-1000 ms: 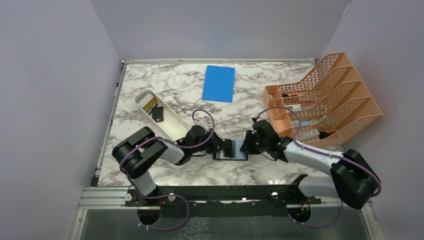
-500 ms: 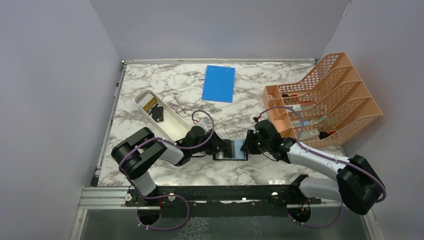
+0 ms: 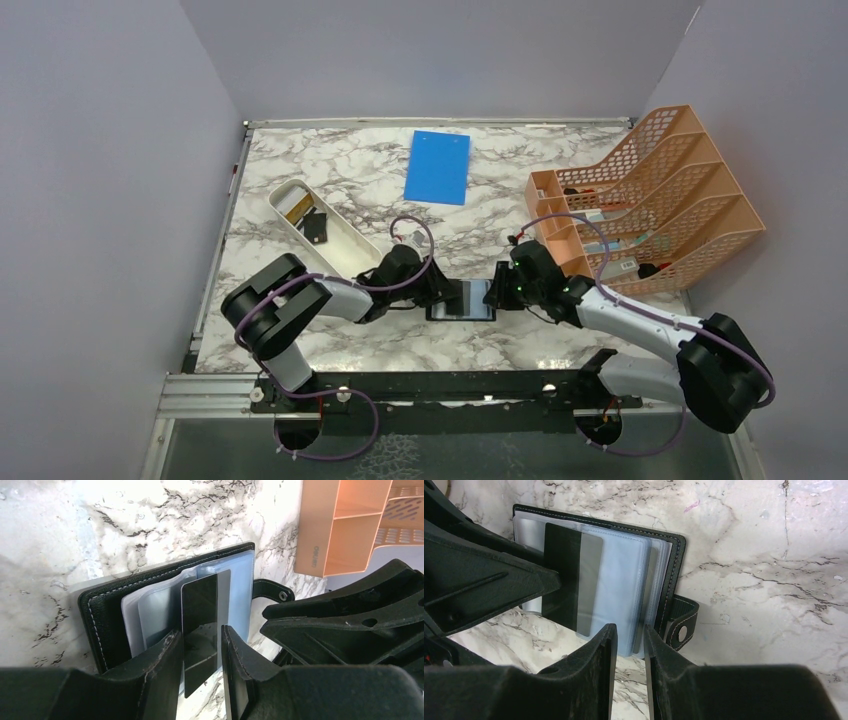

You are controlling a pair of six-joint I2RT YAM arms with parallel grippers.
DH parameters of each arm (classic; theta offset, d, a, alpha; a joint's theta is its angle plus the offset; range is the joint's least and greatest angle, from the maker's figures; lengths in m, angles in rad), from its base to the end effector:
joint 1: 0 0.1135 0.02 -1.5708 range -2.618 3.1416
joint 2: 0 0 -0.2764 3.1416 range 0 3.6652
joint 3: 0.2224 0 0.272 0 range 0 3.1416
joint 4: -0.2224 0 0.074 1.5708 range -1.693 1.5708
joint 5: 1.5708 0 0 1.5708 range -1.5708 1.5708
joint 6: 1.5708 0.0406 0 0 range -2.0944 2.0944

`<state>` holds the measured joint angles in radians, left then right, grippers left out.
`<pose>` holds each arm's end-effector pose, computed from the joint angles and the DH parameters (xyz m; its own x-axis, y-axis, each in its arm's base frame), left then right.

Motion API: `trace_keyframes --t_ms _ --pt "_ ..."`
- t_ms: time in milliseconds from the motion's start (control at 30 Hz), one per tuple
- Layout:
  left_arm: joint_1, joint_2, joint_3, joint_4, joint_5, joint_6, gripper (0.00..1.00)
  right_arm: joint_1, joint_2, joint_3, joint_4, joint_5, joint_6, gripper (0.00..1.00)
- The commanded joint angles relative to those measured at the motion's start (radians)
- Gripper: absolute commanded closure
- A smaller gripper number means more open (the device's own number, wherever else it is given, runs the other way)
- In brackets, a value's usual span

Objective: Put the credit cards into the card holder
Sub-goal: Insert the credit card into the card holder.

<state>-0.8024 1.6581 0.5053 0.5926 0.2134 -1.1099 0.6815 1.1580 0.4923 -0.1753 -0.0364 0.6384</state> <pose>0.2043 -0.2238 0.1103 -0.9053 -0.3229 -0.2760 0.0372 0.5869 -0.8088 0.1786 0.1468 0.1646 -0.8512 0.0764 -0.5192 -0.1757 0.8908 0.4191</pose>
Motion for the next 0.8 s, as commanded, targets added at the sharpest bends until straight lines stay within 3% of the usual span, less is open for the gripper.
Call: trace_keyframes --t_ms 0,200,767 --pt "-0.012 -0.044 0.045 -0.181 -0.088 0.078 0.63 0.001 0.016 0.009 -0.018 0.034 -0.005 0.69" --pt "-0.045 -0.069 0.145 -0.385 -0.200 0.158 0.60 0.001 0.037 0.009 -0.005 0.019 0.001 0.69" --pt "-0.116 0.000 0.234 -0.427 -0.205 0.161 0.59 0.001 0.052 -0.003 0.021 0.002 0.017 0.69"
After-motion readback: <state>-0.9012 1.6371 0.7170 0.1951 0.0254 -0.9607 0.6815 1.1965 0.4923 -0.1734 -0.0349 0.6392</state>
